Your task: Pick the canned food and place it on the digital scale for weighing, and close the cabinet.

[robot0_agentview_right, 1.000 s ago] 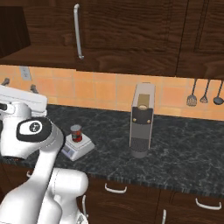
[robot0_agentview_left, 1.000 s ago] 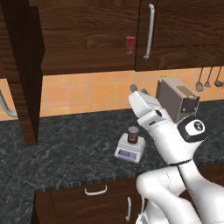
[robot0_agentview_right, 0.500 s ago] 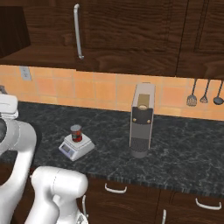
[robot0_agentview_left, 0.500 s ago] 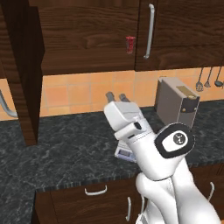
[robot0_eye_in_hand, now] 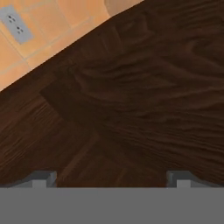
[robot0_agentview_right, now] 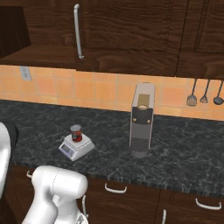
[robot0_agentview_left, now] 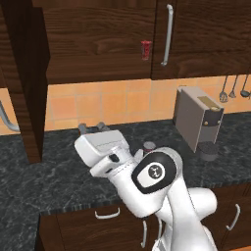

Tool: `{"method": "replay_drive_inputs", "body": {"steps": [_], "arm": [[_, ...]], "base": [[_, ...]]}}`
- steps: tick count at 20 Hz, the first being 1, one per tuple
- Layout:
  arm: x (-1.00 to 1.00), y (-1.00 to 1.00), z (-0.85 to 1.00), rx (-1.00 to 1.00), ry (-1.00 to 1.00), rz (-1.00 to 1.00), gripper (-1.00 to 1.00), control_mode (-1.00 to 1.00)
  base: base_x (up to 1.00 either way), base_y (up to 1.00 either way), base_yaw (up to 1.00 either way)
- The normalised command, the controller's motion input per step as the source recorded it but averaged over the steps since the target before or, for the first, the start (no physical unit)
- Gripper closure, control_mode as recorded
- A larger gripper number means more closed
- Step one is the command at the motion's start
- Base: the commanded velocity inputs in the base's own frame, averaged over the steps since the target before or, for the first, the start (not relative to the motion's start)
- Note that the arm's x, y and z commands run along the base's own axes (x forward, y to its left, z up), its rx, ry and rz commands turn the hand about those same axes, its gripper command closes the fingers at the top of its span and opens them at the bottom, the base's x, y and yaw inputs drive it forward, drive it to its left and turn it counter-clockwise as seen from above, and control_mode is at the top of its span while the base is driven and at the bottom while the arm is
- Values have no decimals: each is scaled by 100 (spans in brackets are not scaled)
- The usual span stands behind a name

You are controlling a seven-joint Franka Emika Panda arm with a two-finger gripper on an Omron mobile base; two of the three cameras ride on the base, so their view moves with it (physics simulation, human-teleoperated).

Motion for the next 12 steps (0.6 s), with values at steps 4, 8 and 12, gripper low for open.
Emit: {"method": "replay_drive_inputs", "body": {"steps": [4,8,12], "arm": [[14,100,-100,0,-31,0,-100,-100],[8,97,-100,2,-18,0,-100,-100],[5,93,-96,0,-17,0,-100,-100]], "base": [[0,0,0],[0,0,0],[0,0,0]]}}
